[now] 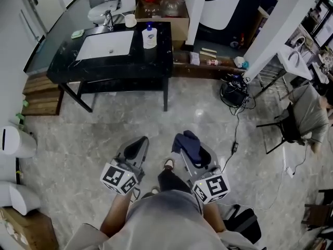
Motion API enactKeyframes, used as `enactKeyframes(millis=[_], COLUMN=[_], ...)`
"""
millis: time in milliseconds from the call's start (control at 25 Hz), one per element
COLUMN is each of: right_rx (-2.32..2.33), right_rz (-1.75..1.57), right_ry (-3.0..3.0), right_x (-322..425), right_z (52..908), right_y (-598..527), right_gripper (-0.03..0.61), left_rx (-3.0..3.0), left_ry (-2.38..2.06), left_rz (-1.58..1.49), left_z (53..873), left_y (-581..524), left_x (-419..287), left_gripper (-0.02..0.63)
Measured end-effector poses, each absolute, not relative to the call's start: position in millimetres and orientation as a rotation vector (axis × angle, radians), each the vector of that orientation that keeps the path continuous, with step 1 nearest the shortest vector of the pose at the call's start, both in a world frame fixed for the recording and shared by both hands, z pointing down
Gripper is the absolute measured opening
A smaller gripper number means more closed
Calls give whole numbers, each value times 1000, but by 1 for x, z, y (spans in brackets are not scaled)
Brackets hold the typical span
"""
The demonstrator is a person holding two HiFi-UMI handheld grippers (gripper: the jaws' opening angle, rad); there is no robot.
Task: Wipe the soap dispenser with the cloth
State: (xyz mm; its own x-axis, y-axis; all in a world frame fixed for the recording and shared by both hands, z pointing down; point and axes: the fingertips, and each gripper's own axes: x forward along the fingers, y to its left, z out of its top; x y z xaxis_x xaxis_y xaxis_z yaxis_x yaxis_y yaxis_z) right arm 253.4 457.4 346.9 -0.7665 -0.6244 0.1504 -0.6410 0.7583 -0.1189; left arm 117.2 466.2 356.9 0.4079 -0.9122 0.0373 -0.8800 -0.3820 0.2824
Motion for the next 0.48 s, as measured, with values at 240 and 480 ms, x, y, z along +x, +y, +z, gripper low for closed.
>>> enactKeyframes(millis=[240, 480], right_rx=[1015, 980], right_rz=[275, 297], right_ry=[-2866, -2899], right_x=[253, 250], right_z=[349, 350], right_y=[401, 358], right_gripper=[175, 175], left_rx=[2411, 2422], left_ry=[-1571, -1597], left_rz=[-131, -94], left_z=[352, 348], left_y=[409, 369], left_x=[122, 123], left_gripper=[6, 6])
